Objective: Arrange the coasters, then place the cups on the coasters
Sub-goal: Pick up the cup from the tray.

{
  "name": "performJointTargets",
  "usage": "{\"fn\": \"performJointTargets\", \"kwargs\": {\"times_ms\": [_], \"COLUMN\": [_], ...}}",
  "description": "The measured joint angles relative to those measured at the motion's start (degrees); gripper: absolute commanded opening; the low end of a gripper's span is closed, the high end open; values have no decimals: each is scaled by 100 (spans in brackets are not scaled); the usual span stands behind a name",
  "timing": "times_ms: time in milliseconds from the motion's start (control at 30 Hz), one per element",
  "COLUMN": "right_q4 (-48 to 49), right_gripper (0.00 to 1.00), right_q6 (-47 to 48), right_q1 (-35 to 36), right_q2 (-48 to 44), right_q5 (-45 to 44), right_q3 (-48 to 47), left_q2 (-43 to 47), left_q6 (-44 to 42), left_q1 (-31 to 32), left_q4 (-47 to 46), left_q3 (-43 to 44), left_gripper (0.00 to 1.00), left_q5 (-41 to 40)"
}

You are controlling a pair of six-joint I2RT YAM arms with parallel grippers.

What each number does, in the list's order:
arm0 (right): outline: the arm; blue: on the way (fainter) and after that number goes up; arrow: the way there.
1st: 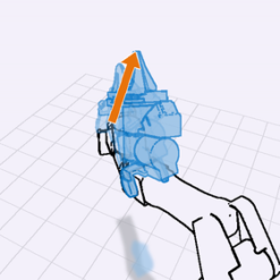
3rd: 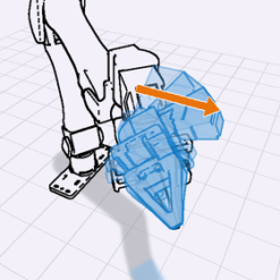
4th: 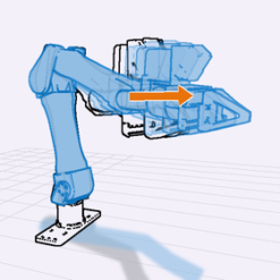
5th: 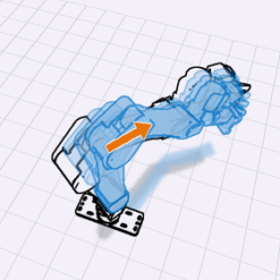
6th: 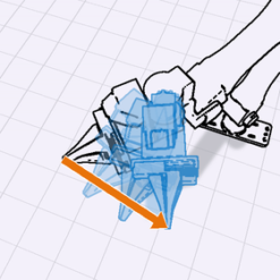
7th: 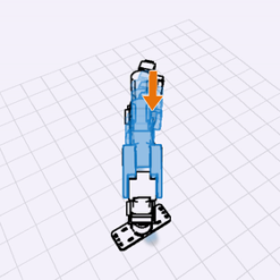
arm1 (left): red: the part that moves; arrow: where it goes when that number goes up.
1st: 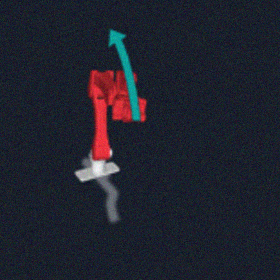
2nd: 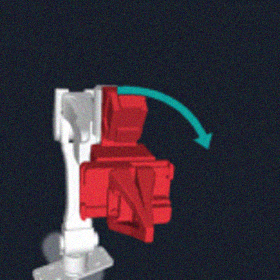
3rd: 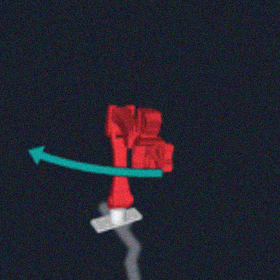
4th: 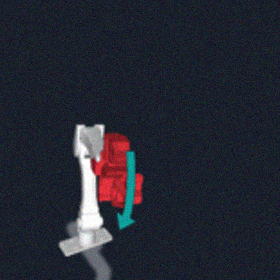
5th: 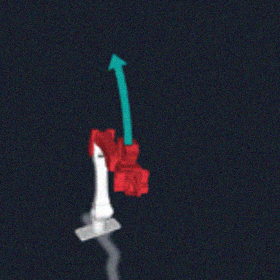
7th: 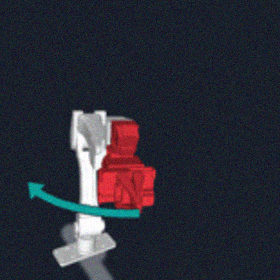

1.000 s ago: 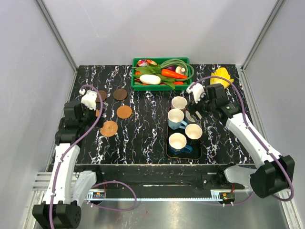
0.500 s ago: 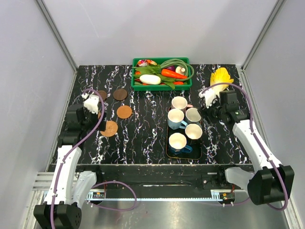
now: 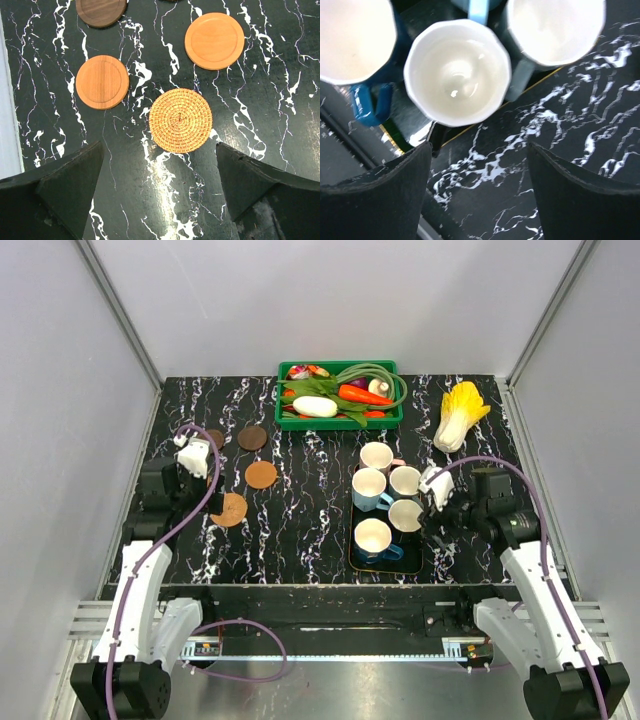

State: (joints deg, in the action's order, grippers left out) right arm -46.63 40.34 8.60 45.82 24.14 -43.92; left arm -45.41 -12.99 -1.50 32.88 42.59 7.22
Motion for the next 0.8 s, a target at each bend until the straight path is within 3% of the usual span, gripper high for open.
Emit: {"fn": "performJointTargets", "kwargs": {"times_ms": [367,800], "right_q4": [-459,245], "right_gripper": [76,61], "right_q6": [157,-393], "right_q1": [0,2], "right_q2": [76,487], "right_q5": [426,391], "right_q3": [494,636], "left_q2": [-9,-120], "left_q6": [44,87], "left_q1": [-17,-55], "left_q4": [-13,-90], "left_q3": [-7,-9], "left_gripper": [99,99], "left_q5": [-109,-197]}}
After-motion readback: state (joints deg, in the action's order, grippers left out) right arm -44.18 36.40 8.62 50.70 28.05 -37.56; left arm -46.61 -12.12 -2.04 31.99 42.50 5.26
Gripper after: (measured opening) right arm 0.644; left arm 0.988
